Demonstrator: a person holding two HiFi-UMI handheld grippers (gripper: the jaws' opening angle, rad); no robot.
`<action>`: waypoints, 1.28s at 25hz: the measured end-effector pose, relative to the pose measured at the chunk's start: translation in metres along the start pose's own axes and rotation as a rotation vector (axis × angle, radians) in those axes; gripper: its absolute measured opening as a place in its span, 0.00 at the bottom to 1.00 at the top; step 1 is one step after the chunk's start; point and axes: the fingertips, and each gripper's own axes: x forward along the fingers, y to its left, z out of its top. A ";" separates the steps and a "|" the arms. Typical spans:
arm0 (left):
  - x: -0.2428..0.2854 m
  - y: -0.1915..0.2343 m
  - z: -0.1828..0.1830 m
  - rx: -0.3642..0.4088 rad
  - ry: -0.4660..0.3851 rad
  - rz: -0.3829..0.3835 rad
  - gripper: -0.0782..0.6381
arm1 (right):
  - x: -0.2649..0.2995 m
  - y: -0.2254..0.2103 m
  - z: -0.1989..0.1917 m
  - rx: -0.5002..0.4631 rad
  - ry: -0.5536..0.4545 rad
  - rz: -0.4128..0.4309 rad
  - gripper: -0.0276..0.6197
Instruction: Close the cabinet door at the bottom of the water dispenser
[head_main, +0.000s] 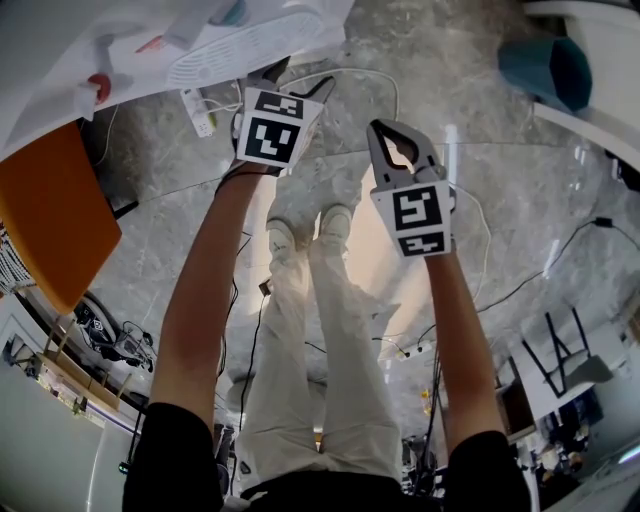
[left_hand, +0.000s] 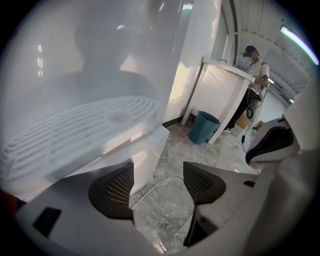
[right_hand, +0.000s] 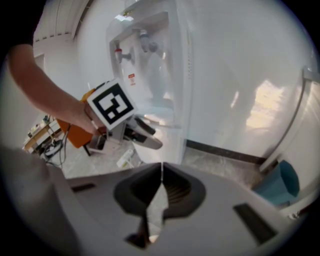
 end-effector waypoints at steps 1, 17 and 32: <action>0.001 0.001 -0.001 0.005 0.002 0.006 0.54 | 0.000 0.000 0.000 0.000 0.001 0.000 0.10; 0.010 0.012 0.004 -0.009 -0.037 0.093 0.57 | 0.004 0.001 -0.017 -0.003 0.020 0.003 0.10; -0.002 -0.001 -0.001 0.041 -0.017 0.054 0.57 | 0.000 0.002 -0.010 -0.015 0.021 0.004 0.10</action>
